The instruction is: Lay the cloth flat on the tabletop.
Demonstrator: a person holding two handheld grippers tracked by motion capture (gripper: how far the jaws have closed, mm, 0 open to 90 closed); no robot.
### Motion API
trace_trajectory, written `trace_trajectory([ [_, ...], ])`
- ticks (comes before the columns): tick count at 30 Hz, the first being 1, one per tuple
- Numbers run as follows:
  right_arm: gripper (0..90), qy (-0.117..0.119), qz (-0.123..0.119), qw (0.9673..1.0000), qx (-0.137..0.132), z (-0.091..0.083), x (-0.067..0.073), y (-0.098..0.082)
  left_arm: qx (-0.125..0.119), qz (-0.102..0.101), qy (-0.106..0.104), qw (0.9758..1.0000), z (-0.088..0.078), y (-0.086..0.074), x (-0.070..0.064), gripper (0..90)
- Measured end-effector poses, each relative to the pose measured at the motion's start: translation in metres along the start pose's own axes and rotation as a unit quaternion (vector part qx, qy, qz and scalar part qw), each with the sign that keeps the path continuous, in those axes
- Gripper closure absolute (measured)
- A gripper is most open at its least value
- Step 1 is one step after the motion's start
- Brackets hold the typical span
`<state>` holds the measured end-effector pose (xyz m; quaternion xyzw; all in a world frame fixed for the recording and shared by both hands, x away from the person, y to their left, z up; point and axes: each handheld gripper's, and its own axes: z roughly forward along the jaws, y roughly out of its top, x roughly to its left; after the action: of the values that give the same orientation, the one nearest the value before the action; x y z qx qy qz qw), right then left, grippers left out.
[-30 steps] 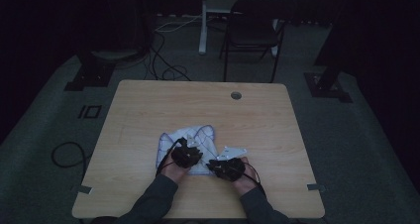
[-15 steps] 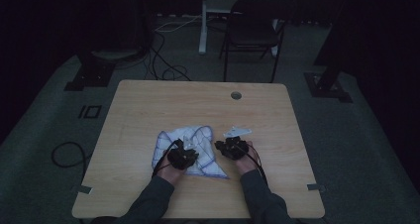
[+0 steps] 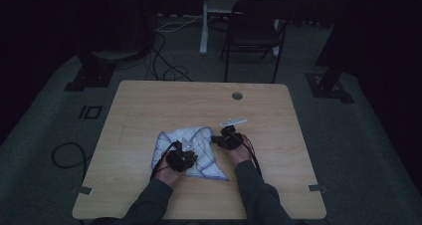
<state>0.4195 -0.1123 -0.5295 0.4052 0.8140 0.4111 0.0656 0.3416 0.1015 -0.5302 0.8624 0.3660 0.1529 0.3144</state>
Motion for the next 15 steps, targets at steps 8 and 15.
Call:
trace_trajectory([
  [8, 71.0, 0.004, 0.032, 0.9995, 0.003, -0.001, -0.007, 0.0, 0.001, 0.003, 0.005, 1.0, -0.001, -0.002, -0.001, 78.3],
  [15, 68.0, 0.004, 0.059, 0.9981, 0.019, 0.01, -0.008, -0.001, -0.002, 0.004, 0.009, 0.9999, 0.0, -0.003, -0.002, 78.2],
])
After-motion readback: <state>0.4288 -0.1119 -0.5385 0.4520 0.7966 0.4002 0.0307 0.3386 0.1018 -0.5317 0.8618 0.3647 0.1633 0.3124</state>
